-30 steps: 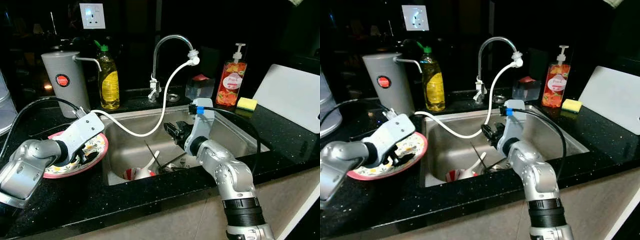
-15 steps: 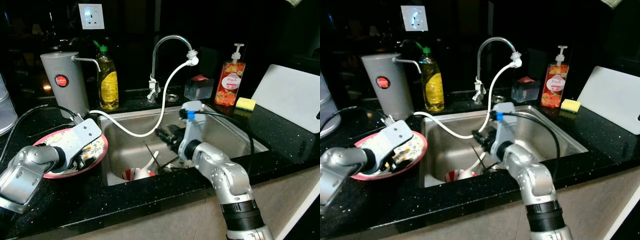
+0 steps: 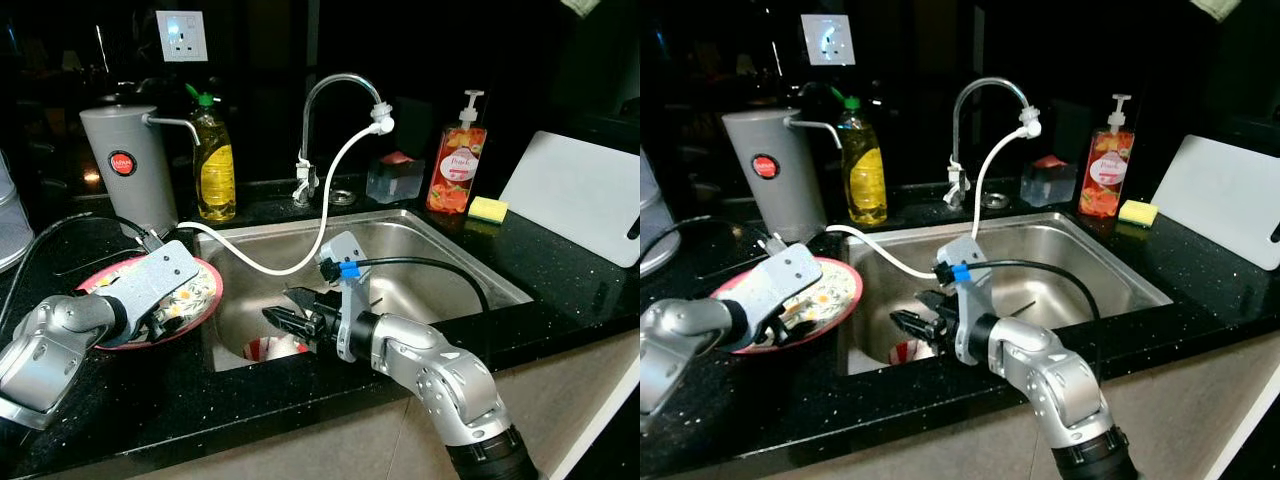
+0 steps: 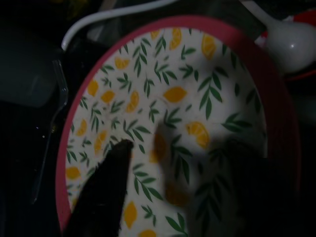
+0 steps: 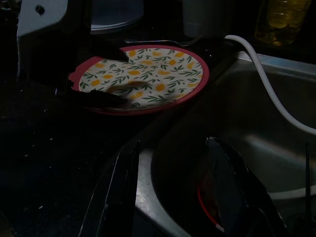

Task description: Kitchen organization

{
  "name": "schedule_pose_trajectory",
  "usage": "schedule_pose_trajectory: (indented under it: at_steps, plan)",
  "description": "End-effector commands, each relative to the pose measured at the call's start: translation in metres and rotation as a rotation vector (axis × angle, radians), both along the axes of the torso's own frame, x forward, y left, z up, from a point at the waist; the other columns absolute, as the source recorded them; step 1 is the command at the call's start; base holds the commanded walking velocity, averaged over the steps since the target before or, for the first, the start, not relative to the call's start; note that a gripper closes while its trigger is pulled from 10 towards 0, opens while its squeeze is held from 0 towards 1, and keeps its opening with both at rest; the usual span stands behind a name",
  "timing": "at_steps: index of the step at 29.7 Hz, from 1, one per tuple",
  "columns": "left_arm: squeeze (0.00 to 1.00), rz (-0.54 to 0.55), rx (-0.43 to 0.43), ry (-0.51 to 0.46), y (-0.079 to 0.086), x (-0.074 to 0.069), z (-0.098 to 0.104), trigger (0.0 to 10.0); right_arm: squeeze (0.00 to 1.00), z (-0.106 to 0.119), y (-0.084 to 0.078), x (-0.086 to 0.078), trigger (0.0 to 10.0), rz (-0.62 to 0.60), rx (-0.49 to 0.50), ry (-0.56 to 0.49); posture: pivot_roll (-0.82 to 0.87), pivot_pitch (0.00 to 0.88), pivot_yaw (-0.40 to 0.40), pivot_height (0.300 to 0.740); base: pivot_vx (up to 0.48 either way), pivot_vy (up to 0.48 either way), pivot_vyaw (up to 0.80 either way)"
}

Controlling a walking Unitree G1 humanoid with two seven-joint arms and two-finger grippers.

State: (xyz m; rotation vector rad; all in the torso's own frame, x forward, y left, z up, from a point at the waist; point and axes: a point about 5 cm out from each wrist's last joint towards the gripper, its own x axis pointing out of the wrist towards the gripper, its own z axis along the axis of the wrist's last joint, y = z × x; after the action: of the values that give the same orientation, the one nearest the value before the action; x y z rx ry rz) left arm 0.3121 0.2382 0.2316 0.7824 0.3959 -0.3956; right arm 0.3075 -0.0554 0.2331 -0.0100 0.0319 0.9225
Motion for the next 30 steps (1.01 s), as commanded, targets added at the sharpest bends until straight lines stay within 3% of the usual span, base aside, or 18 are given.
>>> schedule_pose_trajectory:
  at_steps: [1, 2, 3, 10, 11, 12, 23, 24, 25, 30]
  plan:
    - [0.0, 0.024, 0.035, 0.052, 0.005, -0.001, -0.014, 3.0, 0.0, 0.003, 0.0, 0.0, 10.0, -0.003, -0.002, -0.008, -0.04, 0.0, -0.017, 0.74, 0.0, 0.0, 0.0]
    - [0.0, 0.024, 0.035, 0.052, 0.005, -0.001, -0.014, 3.0, 0.0, 0.003, 0.0, 0.0, 10.0, -0.003, -0.002, -0.008, -0.04, 0.0, -0.017, 0.74, 0.0, 0.0, 0.0]
    - [0.0, 0.029, 0.041, 0.049, 0.006, -0.001, -0.014, 0.0, 0.0, 0.004, -0.001, 0.001, 10.0, -0.003, -0.001, -0.009, -0.04, 0.0, -0.018, 0.74, 0.0, 0.0, 0.0]
    - [0.0, 0.042, 0.042, 0.036, 0.008, 0.0, -0.012, 0.0, 0.0, 0.005, -0.002, -0.001, 10.0, 0.001, 0.0, -0.013, -0.04, 0.0, -0.018, 0.74, 0.0, 0.0, 0.0]
    - [0.0, 0.042, 0.03, 0.023, 0.006, 0.001, -0.009, 0.8, 0.0, 0.006, -0.003, -0.001, 10.0, 0.0, 0.002, -0.013, -0.04, 0.0, -0.018, 0.74, 0.0, 0.0, 0.0]
    - [0.0, 0.039, 0.016, 0.006, 0.004, 0.002, -0.005, 10.0, 0.0, 0.006, -0.003, -0.001, 10.0, -0.002, 0.003, -0.014, -0.04, 0.002, -0.017, 0.74, 0.0, 0.0, 0.0]
    - [0.0, -0.03, -0.022, -0.067, -0.006, 0.003, 0.016, 10.0, 0.0, 0.007, -0.004, 0.0, 10.0, -0.011, 0.012, -0.016, -0.04, 0.005, -0.015, 0.74, 0.0, 0.0, 0.0]
    - [0.73, -0.034, -0.032, -0.07, -0.007, 0.002, 0.018, 10.0, 0.0, 0.007, -0.004, 0.0, 10.0, -0.011, 0.013, -0.015, -0.04, 0.005, -0.015, 0.74, 0.0, 0.0, 0.0]
    - [1.0, -0.038, -0.052, -0.075, -0.008, 0.002, 0.02, 10.0, 0.0, 0.007, -0.004, 0.0, 10.0, -0.011, 0.014, -0.015, -0.04, 0.005, -0.015, 0.74, 0.0, 0.0, 0.0]
    - [1.0, -0.058, -0.087, -0.079, -0.01, 0.001, 0.025, 10.0, 0.0, 0.007, -0.004, 0.0, 10.0, -0.011, 0.018, -0.014, -0.03, 0.006, -0.015, 0.74, 0.0, 0.0, 0.0]
